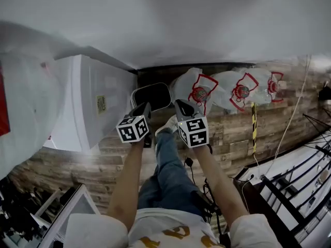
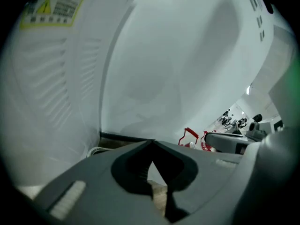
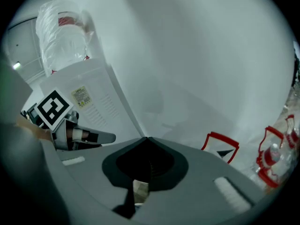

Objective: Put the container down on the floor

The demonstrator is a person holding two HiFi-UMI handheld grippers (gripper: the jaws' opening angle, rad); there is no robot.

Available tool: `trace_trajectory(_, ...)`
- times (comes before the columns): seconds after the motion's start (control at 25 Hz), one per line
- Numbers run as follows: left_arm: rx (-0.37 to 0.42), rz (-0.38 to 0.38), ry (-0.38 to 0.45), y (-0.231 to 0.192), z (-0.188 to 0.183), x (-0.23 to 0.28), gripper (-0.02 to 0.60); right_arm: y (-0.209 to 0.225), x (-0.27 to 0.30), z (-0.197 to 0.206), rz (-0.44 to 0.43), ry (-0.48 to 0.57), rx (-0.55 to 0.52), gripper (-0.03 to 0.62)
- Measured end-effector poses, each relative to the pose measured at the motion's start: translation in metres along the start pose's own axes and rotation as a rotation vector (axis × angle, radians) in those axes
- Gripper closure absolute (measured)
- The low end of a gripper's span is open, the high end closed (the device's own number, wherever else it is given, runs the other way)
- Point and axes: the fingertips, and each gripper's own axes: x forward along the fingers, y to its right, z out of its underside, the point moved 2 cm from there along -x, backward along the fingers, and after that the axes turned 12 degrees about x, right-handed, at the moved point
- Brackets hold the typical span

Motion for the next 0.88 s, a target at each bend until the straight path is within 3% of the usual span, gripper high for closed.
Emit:
trace_trajectory(0.24,0.110,0.009,0.048,0.028,-0.039,-0.041,0.580,-0.001,-0.051,-0.039,0.038,0.061,-0.032,0.568)
trace_trajectory(0.44,0.108,-0.001,0.095,0.033,-0.061,-0.074,0.580,-0.017,-0.078,-0.064,0.041,0.126,-0.019,0.569)
trace_trajectory(0.64,0.197,0.089,0.216,0.060,-0.090,-0.111,0.580,-0.037,-0.102,-0.074,0.024,0.166,0.000,0.569)
trace_trajectory(0.76,0.123,0.128,0.245,0.068,-0.104,-0.134,0.580,-0.045,-0.122,-0.079,0.012,0.222,0.043,0.568)
trace_trajectory(0.88,0.088,0.107,0.256,0.069,-0.116,-0.154,0.580,-0.055,-0.151,-0.092,-0.022,0.319,0.049,0.569)
